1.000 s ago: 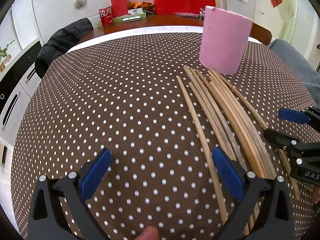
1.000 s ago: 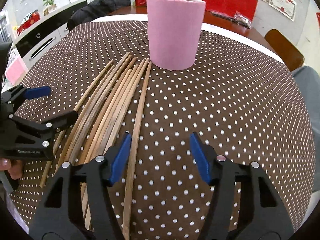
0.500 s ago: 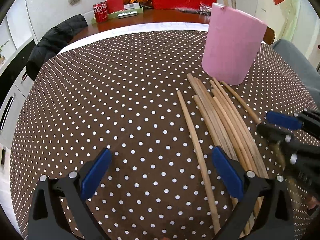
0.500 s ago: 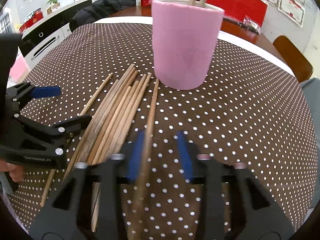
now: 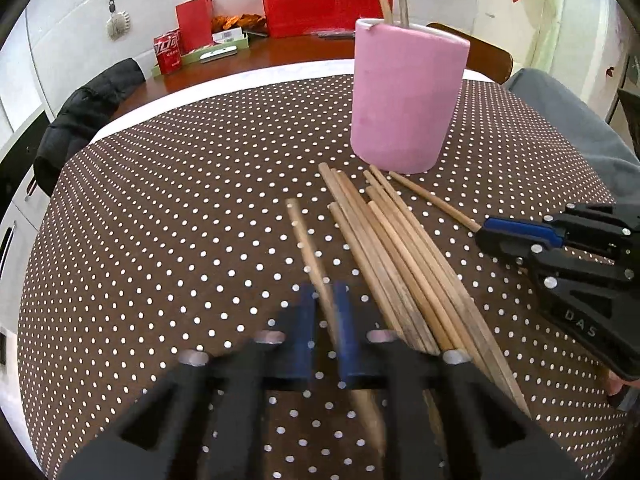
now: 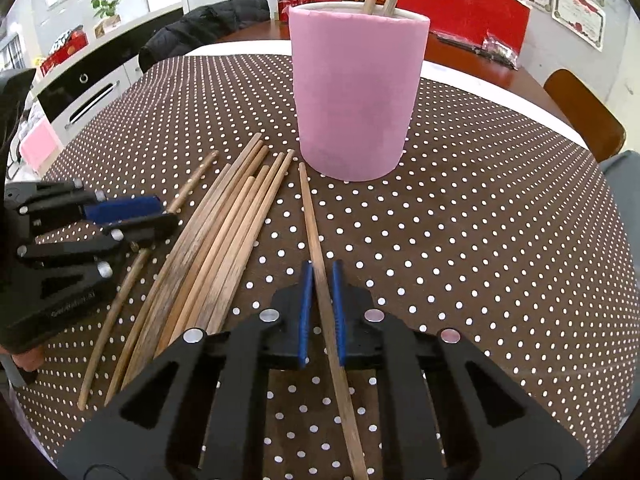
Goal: Organize utensils
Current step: 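Grasp another chopstick with the right gripper and lift it, then lower the chopstick into the pink cup and open the right gripper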
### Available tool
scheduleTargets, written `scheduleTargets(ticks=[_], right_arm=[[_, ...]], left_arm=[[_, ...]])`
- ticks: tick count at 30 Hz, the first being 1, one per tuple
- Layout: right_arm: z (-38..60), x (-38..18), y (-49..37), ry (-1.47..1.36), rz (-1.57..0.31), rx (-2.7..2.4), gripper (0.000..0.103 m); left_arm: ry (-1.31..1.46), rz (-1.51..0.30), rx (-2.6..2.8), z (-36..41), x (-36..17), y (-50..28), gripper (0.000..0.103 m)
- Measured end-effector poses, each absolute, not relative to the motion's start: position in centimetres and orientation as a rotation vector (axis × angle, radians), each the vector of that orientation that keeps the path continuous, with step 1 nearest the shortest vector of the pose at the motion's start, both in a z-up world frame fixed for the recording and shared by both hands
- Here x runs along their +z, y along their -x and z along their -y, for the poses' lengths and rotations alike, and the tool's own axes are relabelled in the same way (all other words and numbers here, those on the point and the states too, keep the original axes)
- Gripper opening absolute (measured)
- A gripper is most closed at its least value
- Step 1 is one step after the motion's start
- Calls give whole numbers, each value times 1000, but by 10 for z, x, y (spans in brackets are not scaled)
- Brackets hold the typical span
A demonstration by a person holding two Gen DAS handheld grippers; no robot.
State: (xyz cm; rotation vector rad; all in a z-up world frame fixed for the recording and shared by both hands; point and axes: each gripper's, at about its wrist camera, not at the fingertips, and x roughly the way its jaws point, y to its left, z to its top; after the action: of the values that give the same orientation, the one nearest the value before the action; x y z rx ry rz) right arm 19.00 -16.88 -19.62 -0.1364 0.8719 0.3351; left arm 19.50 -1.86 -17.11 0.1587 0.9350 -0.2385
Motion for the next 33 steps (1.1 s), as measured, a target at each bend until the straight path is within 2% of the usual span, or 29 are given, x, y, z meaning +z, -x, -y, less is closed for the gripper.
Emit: scheduleTargets(ticks=[7,19,33], right_arm=[[177,-192,-189,60,-864,397,6],[202,-168,-178,-142,-790,569,6],[228,-113,-159,-349,-502,686,6]], left_arm=[[-82,-904,-215,7,-168,-182,5],[67,-723,-196,-16,-130,-166,5],[104,-469,-285,-13,-71,-142,5]])
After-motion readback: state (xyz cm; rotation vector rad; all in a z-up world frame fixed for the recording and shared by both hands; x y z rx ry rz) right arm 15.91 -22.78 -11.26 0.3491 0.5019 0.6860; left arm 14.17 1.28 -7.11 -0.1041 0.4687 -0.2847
